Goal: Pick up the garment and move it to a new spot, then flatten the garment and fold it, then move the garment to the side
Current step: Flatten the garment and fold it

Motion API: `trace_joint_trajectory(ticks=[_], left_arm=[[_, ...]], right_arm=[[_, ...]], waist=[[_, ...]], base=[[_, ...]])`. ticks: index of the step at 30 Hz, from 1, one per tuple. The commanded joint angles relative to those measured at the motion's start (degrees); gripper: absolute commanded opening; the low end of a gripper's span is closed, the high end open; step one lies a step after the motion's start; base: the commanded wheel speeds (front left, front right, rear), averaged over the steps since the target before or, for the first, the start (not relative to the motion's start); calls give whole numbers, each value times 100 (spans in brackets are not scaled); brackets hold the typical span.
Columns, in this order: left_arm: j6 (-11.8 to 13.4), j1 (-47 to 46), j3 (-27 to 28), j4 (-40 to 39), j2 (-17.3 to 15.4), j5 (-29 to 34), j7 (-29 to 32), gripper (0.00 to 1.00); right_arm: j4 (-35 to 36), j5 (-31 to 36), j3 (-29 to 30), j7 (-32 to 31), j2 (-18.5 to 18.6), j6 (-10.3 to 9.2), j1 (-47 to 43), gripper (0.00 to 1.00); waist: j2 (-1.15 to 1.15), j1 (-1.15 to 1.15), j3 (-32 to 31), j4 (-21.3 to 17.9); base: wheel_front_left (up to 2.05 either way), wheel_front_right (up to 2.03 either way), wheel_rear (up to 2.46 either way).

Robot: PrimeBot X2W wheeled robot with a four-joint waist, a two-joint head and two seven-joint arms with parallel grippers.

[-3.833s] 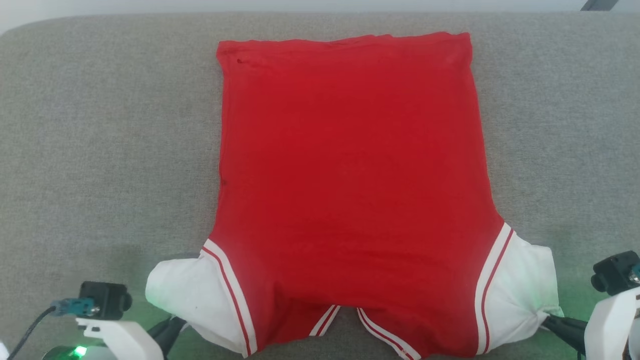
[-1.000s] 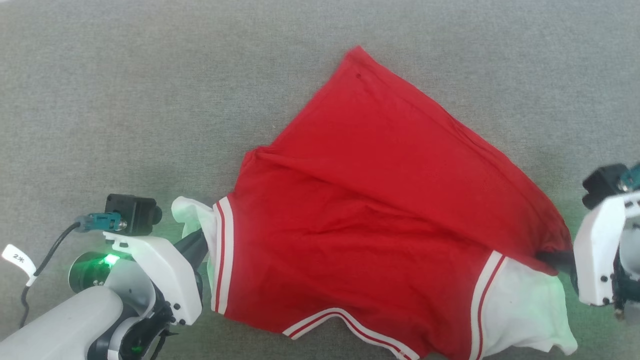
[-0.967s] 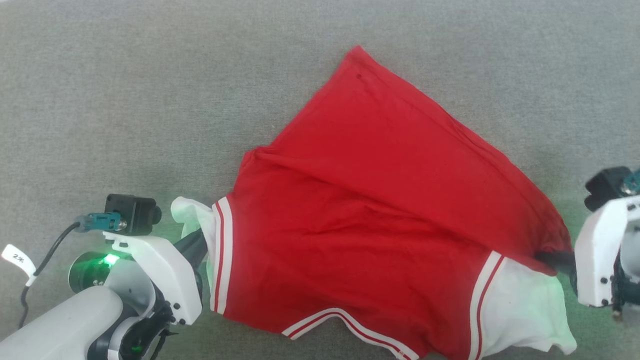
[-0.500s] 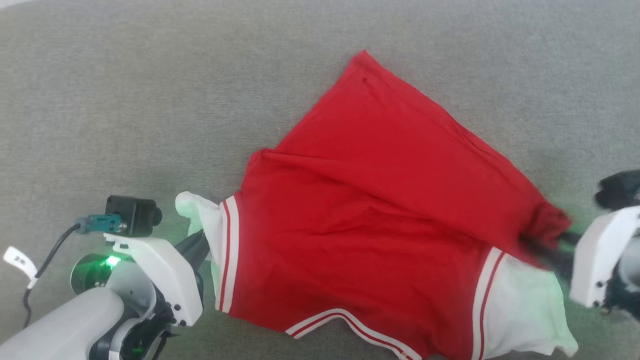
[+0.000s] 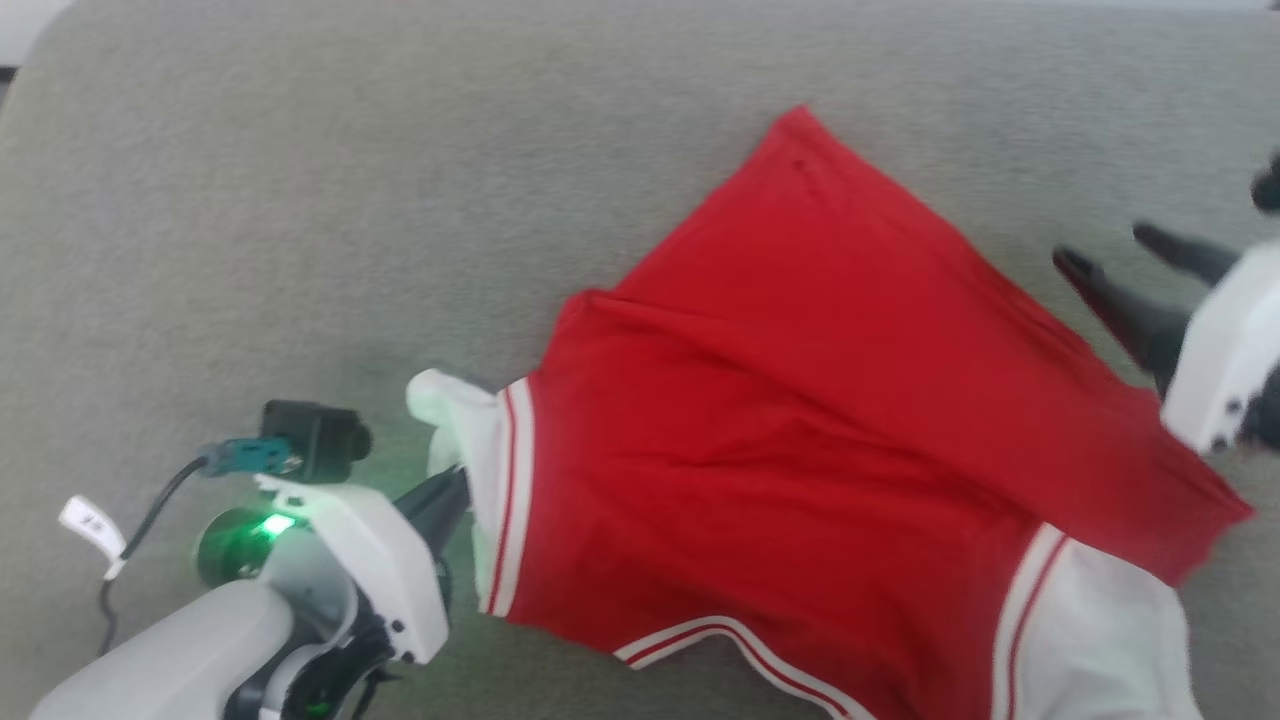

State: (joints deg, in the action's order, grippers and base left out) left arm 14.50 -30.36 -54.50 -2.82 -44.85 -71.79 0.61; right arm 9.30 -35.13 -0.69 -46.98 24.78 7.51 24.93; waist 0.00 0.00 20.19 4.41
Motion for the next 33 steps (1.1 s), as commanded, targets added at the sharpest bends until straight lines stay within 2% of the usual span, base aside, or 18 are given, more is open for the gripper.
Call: trace_joint_trajectory(ticks=[1,4,13,17,22,28,29,30,33], left_arm=[[-45,-95,-23,29,66,45,25,0],[-107,-186,-78,63,200,101,58,0],[-493,-647,-332,510,910,307,154,0],[-671,-767,-403,756,1180,339,129,0],[-832,-851,-447,994,1405,298,83,0],[-956,-877,-445,1233,1511,266,39,0],[-966,-876,-433,1268,1518,252,33,0],[-975,-888,-427,1296,1525,241,23,0],[-1014,-945,-392,1373,1492,232,34,0]], right_arm=[[-188,-17,-92,18,20,-4,263,100],[-460,-22,-299,67,157,-4,664,100],[-2129,-180,-1346,116,709,-4,2177,100],[-2916,-238,-1841,76,849,-4,2709,100],[-3763,-377,-2546,-218,975,-4,3196,100],[-4584,-839,-3392,-1130,973,-1,3070,100],[-4573,-931,-3521,-1241,968,-1,3048,39],[-4574,-997,-3615,-1287,1008,-1,3072,0],[-4566,-1118,-3699,-1138,1098,-2,3244,0]], waist=[[0,0,94,206],[0,0,163,404],[0,0,479,1366],[0,0,579,1671],[0,0,707,1884],[0,0,752,1930],[0,0,756,1922],[0,0,758,1908],[0,0,739,1832]], base=[[0,0,0],[0,0,0],[0,0,0],[0,0,0],[0,0,0],[0,0,0],[0,0,0],[0,0,0],[0,0,0]])
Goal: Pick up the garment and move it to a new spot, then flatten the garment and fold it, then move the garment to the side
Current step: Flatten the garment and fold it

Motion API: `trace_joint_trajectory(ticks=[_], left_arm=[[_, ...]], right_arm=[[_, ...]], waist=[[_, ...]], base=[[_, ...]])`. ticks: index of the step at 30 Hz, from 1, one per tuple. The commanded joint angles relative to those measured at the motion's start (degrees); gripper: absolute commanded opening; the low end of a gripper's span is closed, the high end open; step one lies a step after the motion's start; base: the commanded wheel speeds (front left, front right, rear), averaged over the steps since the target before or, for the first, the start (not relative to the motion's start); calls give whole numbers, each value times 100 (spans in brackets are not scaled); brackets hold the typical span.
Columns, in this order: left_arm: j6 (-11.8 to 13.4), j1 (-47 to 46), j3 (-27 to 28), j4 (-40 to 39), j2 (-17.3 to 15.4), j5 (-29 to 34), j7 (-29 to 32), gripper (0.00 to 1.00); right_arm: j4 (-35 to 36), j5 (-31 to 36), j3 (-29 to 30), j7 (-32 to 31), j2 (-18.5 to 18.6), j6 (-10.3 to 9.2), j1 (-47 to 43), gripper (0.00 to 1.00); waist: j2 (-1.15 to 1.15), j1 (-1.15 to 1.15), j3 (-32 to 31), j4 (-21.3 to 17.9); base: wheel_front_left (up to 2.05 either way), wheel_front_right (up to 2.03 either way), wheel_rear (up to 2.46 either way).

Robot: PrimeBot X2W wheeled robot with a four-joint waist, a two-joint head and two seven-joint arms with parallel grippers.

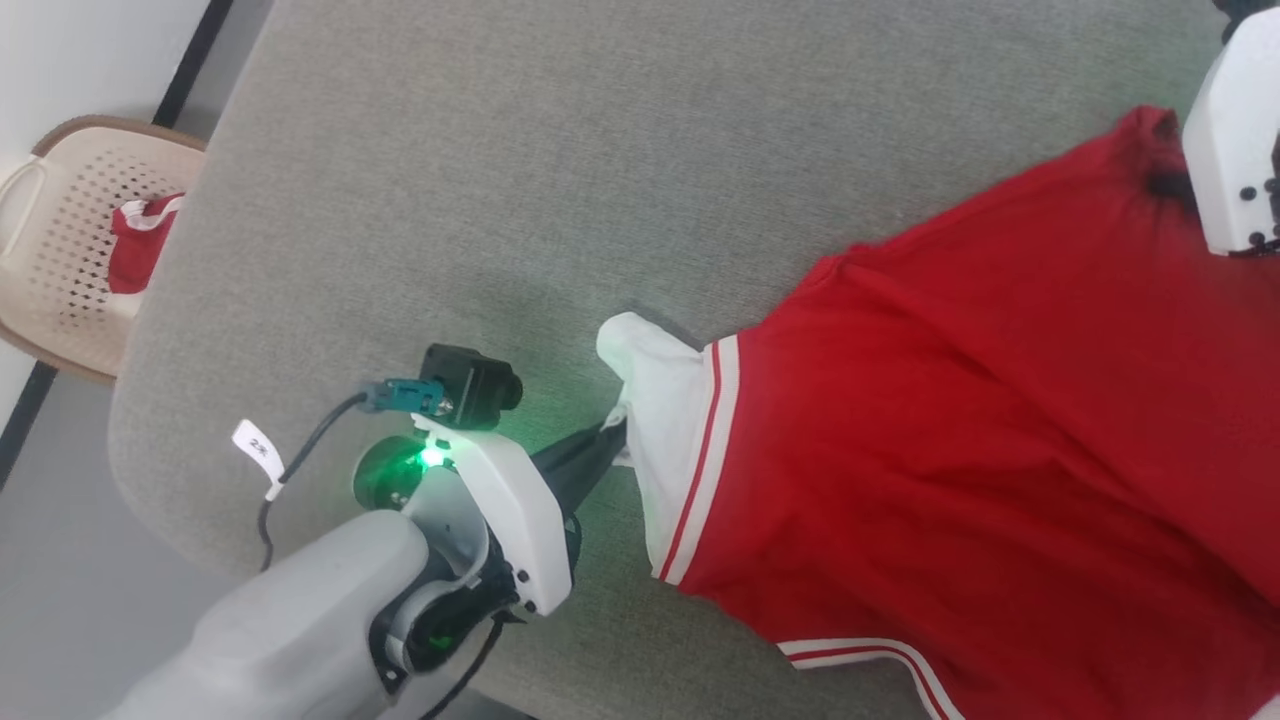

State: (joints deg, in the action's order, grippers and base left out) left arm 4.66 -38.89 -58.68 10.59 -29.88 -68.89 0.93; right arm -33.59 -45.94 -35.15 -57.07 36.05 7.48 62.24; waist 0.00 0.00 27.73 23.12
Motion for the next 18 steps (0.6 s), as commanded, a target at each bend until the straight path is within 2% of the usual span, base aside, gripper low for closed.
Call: trace_joint_trajectory(ticks=[1,8,13,14,15,18], left_arm=[[-33,-115,37,51,-27,-57,12,0],[121,-358,256,-68,-424,-84,208,0],[351,-730,469,-352,-988,-81,597,0],[351,-730,469,-352,-988,-81,597,0],[456,-935,551,-466,-1228,-45,804,0],[607,-1301,651,-628,-1521,21,1159,0]], right_arm=[[-272,-65,-271,-64,-16,0,-412,0],[33,-443,-331,428,-20,-3,78,0],[318,-704,-421,840,13,-3,237,0],[318,-704,-421,840,13,-3,237,0],[414,-775,-460,989,52,-3,245,0],[566,-864,-483,1202,122,-3,321,0]], waist=[[0,0,-35,-75],[0,0,-291,-470],[0,0,-581,-860],[0,0,-581,-860],[0,0,-721,-1024],[0,0,-919,-1268]], base=[[0,0,0],[0,0,0],[0,0,0],[0,0,0],[0,0,0],[0,0,0]])
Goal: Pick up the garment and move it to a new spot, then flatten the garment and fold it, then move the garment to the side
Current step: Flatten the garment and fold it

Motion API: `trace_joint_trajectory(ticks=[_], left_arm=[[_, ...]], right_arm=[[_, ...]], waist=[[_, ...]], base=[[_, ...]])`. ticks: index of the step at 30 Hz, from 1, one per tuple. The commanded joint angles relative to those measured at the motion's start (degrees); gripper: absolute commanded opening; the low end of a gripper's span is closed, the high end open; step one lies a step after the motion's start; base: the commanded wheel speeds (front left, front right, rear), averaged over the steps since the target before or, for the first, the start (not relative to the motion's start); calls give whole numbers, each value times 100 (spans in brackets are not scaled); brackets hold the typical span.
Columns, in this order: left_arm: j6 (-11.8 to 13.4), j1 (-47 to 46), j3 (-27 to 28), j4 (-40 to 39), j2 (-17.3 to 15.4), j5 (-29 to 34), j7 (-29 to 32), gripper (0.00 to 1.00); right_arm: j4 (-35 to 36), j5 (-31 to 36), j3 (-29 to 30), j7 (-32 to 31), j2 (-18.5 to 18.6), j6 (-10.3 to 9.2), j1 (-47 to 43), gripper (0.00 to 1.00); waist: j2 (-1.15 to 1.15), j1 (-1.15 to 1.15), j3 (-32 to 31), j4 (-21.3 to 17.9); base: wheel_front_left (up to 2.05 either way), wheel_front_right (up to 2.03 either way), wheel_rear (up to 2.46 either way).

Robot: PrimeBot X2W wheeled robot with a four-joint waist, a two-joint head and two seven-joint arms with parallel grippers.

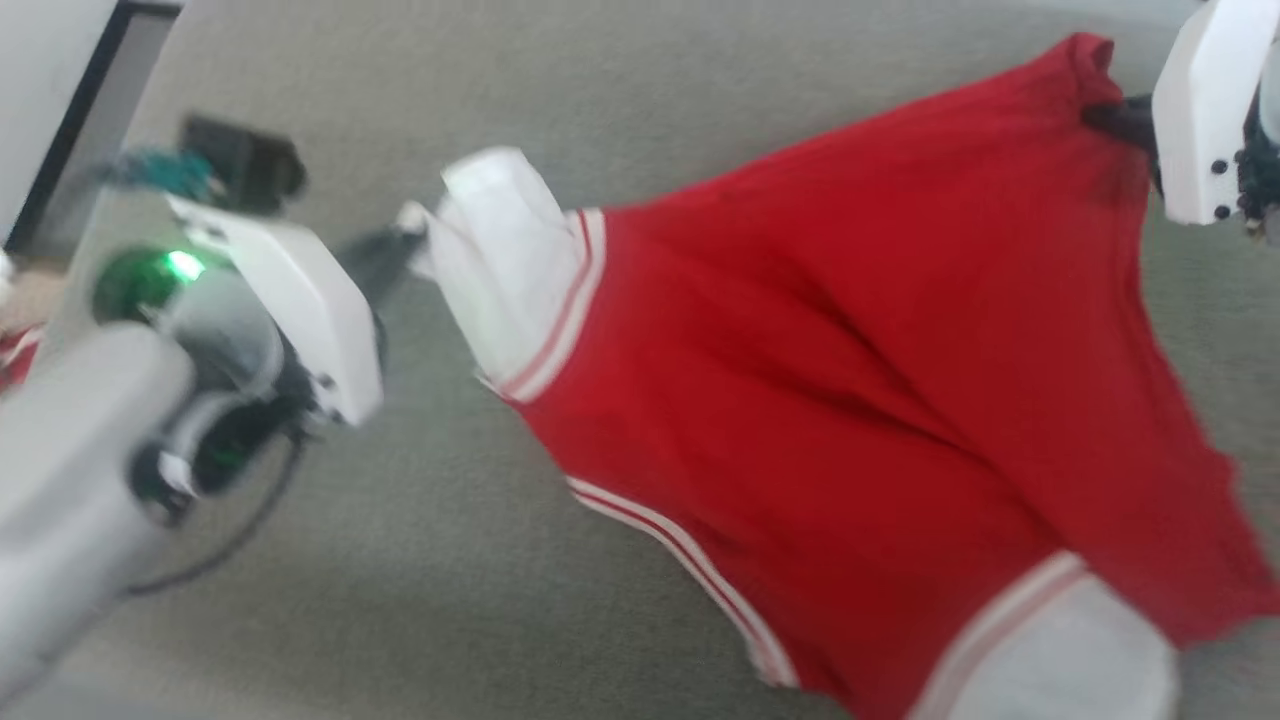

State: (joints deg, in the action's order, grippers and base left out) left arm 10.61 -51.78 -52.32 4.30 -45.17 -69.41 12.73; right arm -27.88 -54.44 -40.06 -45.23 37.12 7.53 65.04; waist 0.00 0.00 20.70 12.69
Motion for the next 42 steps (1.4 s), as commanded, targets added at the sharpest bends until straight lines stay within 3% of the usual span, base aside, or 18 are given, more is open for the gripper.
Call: trace_joint_trajectory(ticks=[1,8,13,22,26,30,34,39,42], left_arm=[[81,-126,52,-9,-80,68,100,0],[176,-1041,203,64,-397,206,806,0],[60,-1649,260,292,-426,327,1148,0],[-135,-2591,250,1164,-23,740,1164,0],[-196,-3106,275,1747,312,1096,767,0],[-309,-3660,300,2447,706,1478,171,0],[-360,-4425,334,3188,1075,2004,-734,0],[-443,-5293,397,3939,1469,2626,-2345,0],[-443,-5535,400,4104,1601,2877,-2680,0]], right_arm=[[55,-4,-20,76,51,-8,76,0],[378,-173,20,372,189,-9,265,0],[568,-207,72,468,210,-8,371,0],[421,111,282,814,83,-9,645,0],[-84,467,545,1292,-149,-9,944,0],[-889,1036,903,2076,-655,-9,1335,0],[-1716,1770,1290,3237,-1123,-10,2003,0],[-2483,2878,1644,5059,-1461,-9,2685,0],[-2751,3252,1722,5580,-1561,-9,2861,0]], waist=[[0,0,-277,-306],[0,0,-685,-768],[0,0,-911,-1042],[0,0,-878,-1338],[0,0,-566,-1417],[0,0,-138,-1483],[0,0,250,-1519],[0,0,566,-1484],[0,0,620,-1437]], base=[[0,0,0],[0,0,0],[0,0,0],[0,0,0],[0,0,0],[0,0,0],[0,0,0],[0,0,0],[0,0,0]])
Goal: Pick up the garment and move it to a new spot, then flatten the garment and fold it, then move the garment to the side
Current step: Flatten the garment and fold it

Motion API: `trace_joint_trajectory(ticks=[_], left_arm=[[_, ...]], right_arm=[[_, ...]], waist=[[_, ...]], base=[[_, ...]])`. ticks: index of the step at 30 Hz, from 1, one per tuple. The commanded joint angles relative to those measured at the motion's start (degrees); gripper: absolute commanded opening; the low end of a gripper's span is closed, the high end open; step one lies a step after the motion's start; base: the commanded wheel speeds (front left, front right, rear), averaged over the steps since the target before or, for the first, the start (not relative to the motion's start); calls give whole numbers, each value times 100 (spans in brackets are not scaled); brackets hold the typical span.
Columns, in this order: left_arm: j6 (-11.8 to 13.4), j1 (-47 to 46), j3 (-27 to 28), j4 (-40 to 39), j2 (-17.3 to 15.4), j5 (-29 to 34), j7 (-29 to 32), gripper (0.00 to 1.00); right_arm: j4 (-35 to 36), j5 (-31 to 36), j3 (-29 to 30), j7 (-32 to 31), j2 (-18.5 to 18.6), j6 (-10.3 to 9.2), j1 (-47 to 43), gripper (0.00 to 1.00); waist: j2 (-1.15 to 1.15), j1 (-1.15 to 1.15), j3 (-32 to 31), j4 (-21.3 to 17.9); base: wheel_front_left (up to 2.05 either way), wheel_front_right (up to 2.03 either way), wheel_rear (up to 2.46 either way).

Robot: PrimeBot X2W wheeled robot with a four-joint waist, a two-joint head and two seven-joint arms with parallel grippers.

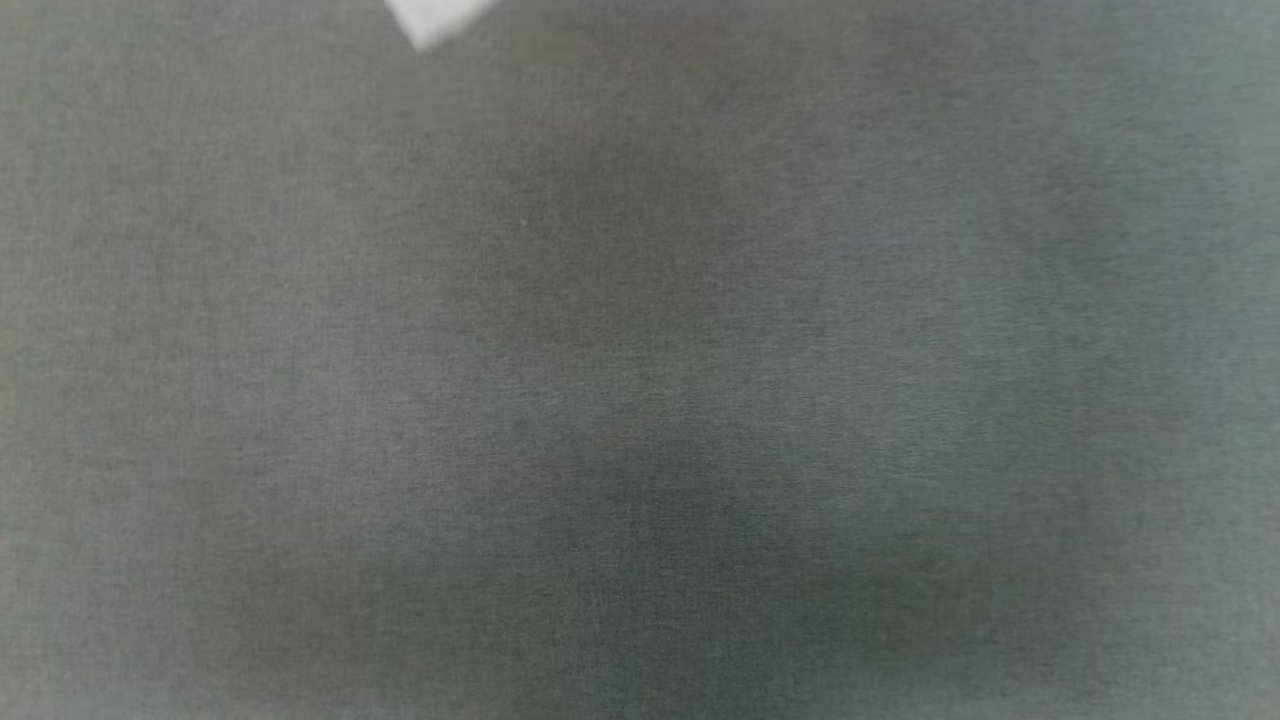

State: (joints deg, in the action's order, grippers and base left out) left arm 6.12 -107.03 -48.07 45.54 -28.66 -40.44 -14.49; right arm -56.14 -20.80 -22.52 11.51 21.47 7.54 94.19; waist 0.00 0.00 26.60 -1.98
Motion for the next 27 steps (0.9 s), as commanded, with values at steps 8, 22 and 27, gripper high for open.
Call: trace_joint_trajectory(ticks=[8,22,27], left_arm=[[-460,679,254,308,209,136,-71,0],[-1300,3040,-291,939,350,-852,1823,0],[-1337,4078,-412,233,43,-1314,2689,0]], right_arm=[[-715,90,-93,58,-433,-10,-433,0],[169,-1702,-1358,-1549,-108,-10,-2709,0],[1160,-2411,-1896,-2224,477,-10,-3599,0]], waist=[[0,0,-34,204],[0,0,-673,409],[0,0,-926,454]], base=[[0,0,0],[0,0,0],[0,0,0]])
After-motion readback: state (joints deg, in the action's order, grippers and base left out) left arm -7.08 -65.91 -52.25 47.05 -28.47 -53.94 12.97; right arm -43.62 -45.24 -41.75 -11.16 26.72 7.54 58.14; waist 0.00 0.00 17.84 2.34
